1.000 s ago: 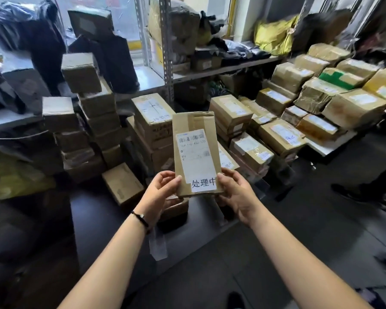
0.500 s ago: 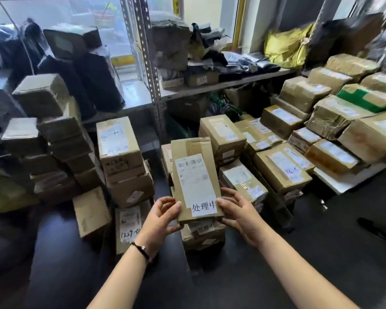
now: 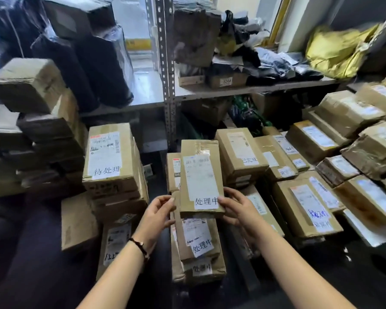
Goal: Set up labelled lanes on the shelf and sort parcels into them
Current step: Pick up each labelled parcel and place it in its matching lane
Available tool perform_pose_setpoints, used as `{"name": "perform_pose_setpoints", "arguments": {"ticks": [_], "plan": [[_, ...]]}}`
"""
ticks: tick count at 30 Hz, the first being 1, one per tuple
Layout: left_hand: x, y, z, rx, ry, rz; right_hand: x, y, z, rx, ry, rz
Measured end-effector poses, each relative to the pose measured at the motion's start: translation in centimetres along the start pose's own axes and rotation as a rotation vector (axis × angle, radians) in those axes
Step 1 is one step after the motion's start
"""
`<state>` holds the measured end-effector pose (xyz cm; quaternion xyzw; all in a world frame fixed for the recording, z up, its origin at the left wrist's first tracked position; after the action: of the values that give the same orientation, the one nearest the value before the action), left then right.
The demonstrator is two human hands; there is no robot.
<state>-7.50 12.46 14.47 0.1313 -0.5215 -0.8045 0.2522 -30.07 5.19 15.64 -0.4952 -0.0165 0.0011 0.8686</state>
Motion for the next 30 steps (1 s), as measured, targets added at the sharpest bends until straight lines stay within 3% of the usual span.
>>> {"name": "perform_pose_setpoints", "arguments": {"ticks": [17, 26, 30], "plan": [[-2.5, -1.7, -1.4, -0.125, 0.302, 0.111, 6.7, -1.7, -12.0, 0.225, -0.075, 0.087], [-2.2, -2.1, -1.3, -0.145, 0.398, 0.120, 9.0, -1.6, -13.9, 0.225, -0.157, 0.130], [-1.9, -1.8, -0.8, -0.132, 0.422, 0.118, 8.6, -1.8, -13.5, 0.139, -0.164, 0.236]]}}
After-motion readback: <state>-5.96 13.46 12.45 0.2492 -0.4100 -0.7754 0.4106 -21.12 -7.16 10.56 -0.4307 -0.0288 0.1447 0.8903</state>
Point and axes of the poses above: each hand's wrist, its own z-axis away from the middle knuckle, its own x-axis out of the palm, y = z × x, the point moved 10 cm from there along -z, towards the middle knuckle, and after that the axes turned 13 degrees about y, right-handed, at the moved point
